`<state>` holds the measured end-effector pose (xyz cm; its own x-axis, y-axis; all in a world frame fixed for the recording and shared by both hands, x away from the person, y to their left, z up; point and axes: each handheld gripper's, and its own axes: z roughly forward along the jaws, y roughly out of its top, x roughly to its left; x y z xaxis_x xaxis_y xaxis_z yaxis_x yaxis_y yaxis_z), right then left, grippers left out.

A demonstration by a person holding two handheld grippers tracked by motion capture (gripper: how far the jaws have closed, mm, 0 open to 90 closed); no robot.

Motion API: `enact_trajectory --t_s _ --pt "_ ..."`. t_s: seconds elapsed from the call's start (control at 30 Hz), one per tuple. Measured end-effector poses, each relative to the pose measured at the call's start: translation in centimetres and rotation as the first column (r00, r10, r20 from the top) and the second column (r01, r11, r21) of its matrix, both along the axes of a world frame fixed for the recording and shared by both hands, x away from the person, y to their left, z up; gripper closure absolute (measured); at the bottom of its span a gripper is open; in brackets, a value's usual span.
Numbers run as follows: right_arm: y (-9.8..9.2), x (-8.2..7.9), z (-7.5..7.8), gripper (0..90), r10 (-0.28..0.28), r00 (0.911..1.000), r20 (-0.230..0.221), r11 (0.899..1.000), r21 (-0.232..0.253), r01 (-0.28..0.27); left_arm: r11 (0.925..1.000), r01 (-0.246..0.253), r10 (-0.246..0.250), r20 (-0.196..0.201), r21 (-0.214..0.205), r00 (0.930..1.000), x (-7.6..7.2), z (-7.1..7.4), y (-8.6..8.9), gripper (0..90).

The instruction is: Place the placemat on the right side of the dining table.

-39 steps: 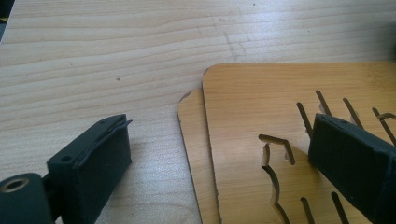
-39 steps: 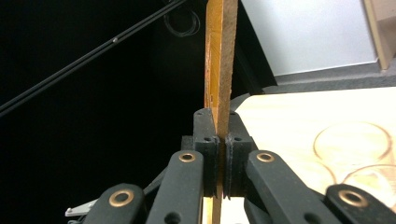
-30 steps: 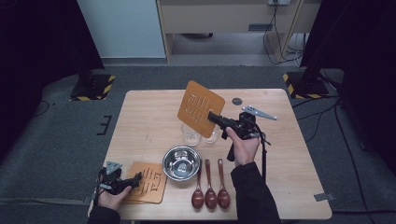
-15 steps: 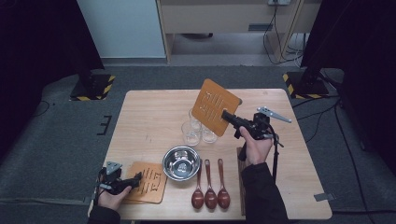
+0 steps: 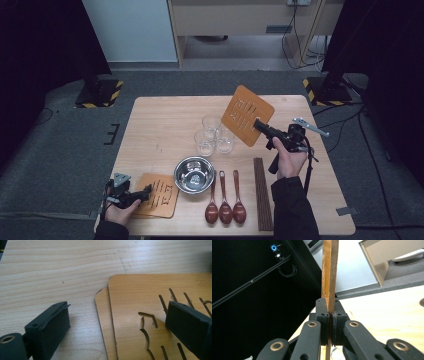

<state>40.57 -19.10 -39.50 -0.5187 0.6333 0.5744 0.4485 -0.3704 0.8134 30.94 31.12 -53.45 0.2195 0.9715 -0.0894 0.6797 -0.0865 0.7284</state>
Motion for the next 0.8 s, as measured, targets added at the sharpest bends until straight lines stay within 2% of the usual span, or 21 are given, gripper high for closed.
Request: enact_trajectory --t_s 0.1,0.37,0.8 --pt "-0.6 0.0 -0.2 87.1 -0.013 0.9999 0.006 1.0 0.004 0.013 1.0 0.0 0.0 0.0 0.0 1.0 0.0 0.0 0.0 4.4" --pt "-2.6 -0.2 -1.0 87.1 -0.054 0.9984 -0.014 0.998 0.013 0.054 1.0 0.0 0.0 0.0 0.0 1.0 0.0 0.0 0.0 4.4" --pt "-5.4 -0.6 -2.1 87.1 -0.122 0.9917 -0.038 0.992 0.018 0.123 1.0 0.0 0.0 0.0 0.0 1.0 0.0 0.0 0.0 4.3"
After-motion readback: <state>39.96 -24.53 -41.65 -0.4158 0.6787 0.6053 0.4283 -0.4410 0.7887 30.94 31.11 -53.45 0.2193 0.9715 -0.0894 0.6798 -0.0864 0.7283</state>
